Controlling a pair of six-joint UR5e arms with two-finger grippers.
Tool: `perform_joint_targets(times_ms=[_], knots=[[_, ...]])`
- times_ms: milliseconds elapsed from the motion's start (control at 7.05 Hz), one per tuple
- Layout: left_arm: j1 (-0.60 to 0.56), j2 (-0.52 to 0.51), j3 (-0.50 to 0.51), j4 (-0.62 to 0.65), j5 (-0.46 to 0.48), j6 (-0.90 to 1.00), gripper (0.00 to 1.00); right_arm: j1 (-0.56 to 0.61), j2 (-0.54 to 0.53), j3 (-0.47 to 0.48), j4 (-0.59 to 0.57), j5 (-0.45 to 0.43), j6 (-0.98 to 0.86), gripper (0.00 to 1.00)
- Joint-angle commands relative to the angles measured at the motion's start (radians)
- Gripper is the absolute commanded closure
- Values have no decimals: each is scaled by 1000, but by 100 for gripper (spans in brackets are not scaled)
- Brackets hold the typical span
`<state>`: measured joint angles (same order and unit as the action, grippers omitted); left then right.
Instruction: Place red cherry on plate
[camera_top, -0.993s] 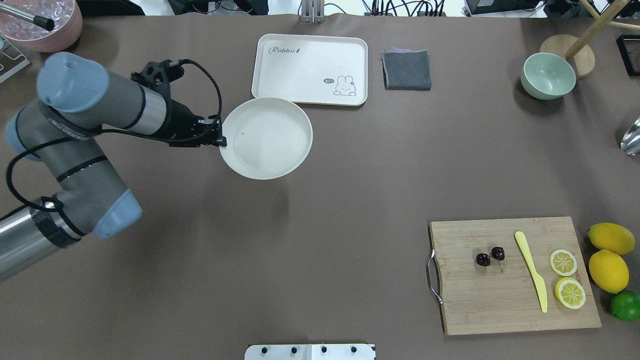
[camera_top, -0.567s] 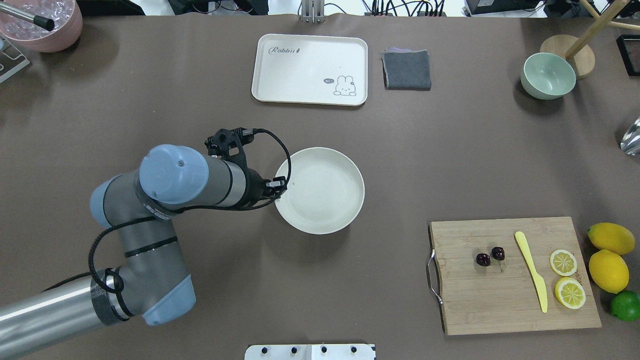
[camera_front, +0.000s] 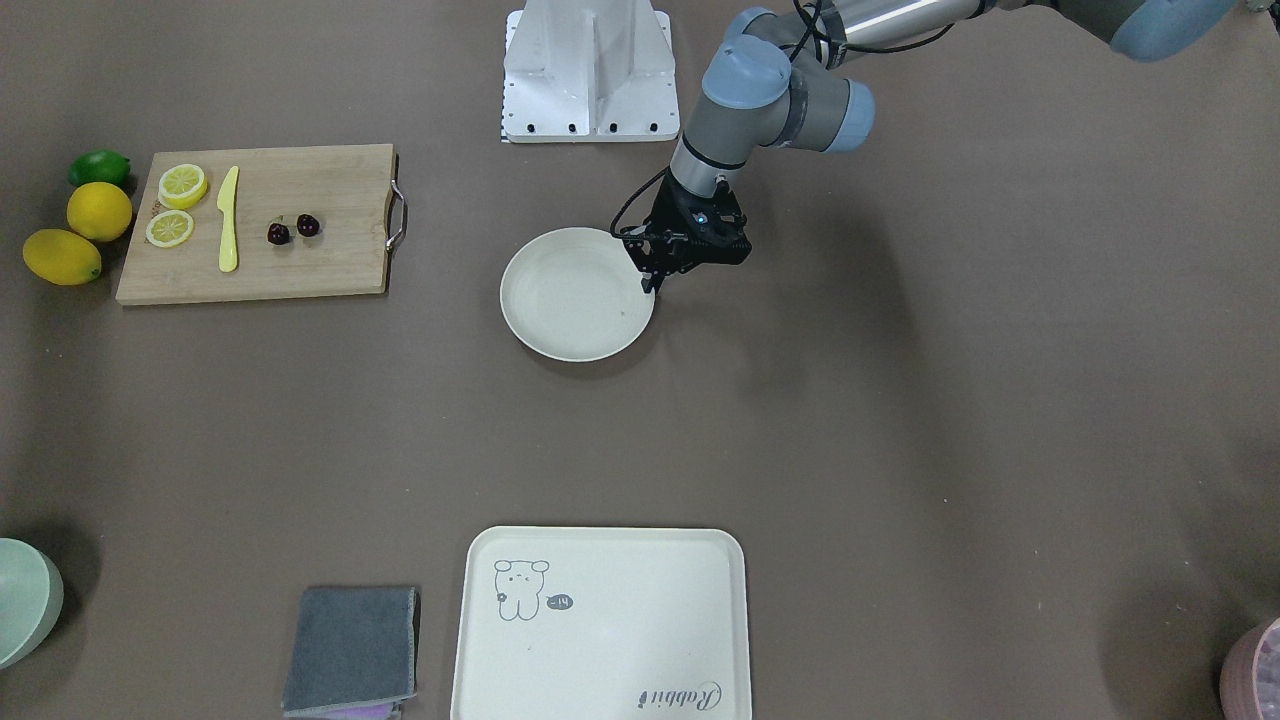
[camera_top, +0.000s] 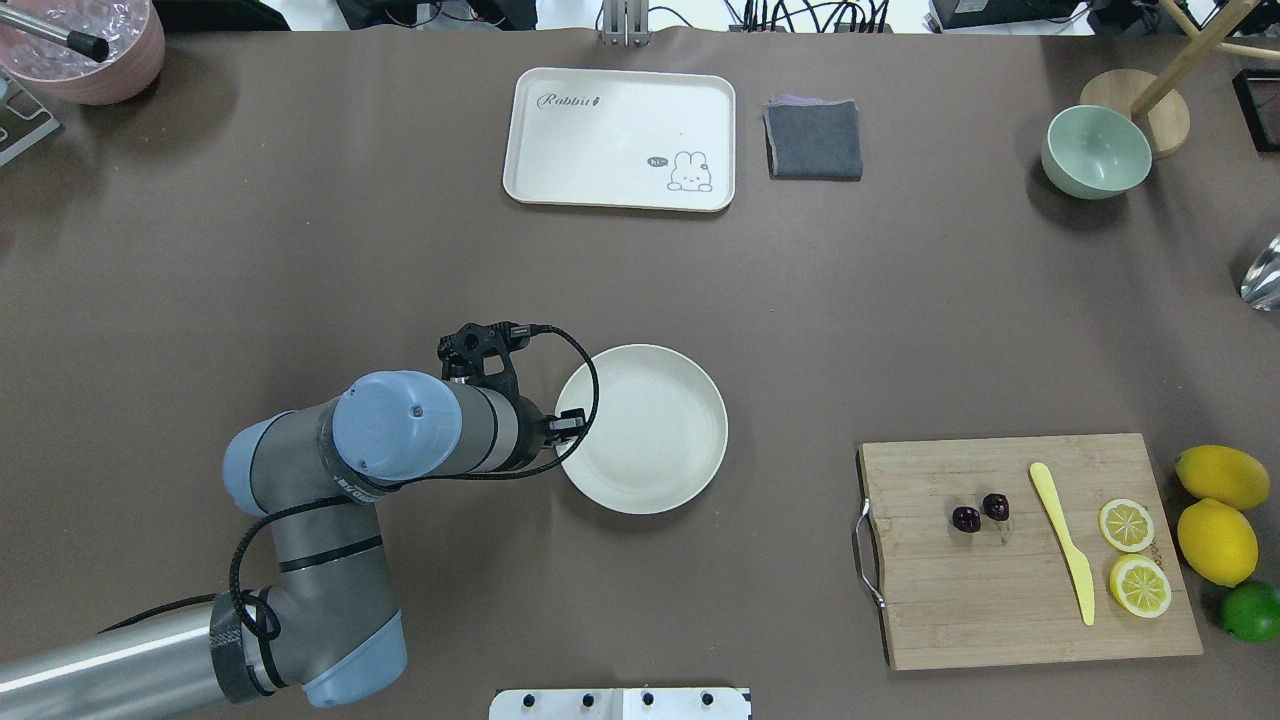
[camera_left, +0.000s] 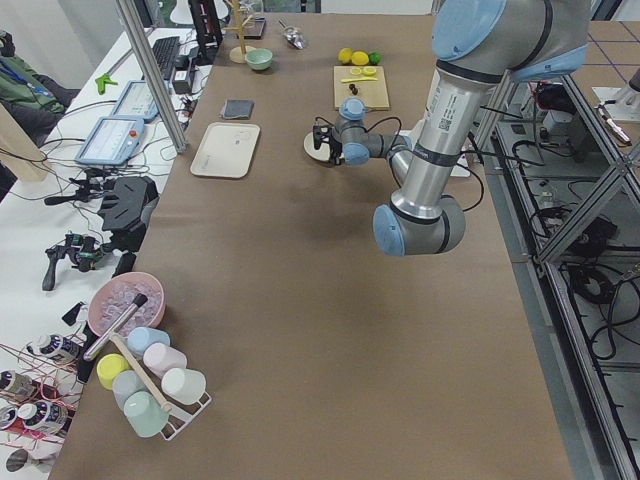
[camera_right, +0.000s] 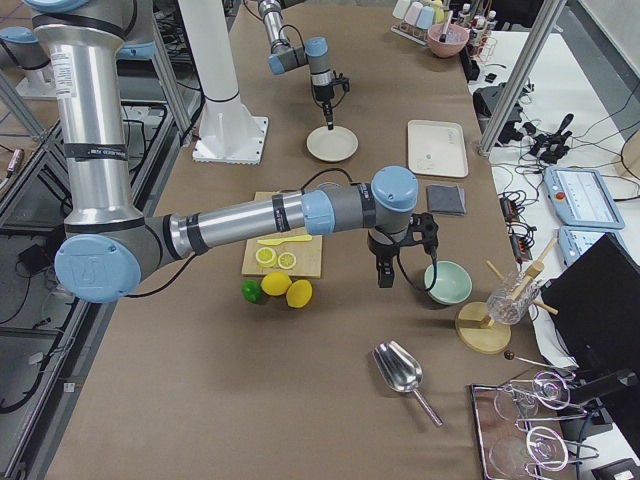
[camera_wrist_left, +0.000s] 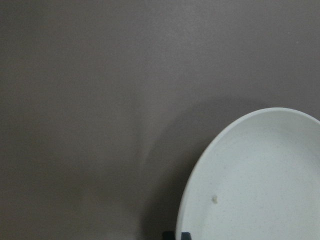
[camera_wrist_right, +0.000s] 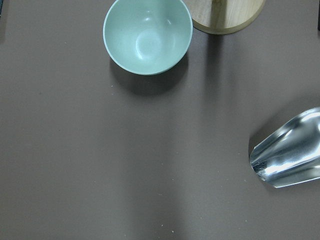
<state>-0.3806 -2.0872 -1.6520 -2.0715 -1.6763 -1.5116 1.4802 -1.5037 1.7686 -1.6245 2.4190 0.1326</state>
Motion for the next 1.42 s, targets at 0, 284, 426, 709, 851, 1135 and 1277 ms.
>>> perform_joint_targets(times_ms=[0, 284, 426, 709, 851, 1135, 1277], knots=[[-3, 4, -5, -1, -3, 2, 100, -6, -1, 21, 0, 0, 24, 0], [-17, 4, -18, -1, -10, 2, 3, -23, -1, 46, 0, 0, 28, 0], [-32, 7, -41, 1, -7, 4, 2, -61, -1, 81, 0, -1, 76, 0], [-93, 45, -113, 17, -40, 77, 2, -167, -18, 203, 0, -5, 223, 0], [-116, 44, -112, 36, -40, 108, 2, -229, -59, 289, 2, -8, 316, 0], [-135, 41, -112, 67, -39, 148, 2, -358, -90, 359, 52, -46, 535, 0], [-148, 45, -112, 67, -40, 193, 2, -433, -143, 353, 230, -96, 737, 0]])
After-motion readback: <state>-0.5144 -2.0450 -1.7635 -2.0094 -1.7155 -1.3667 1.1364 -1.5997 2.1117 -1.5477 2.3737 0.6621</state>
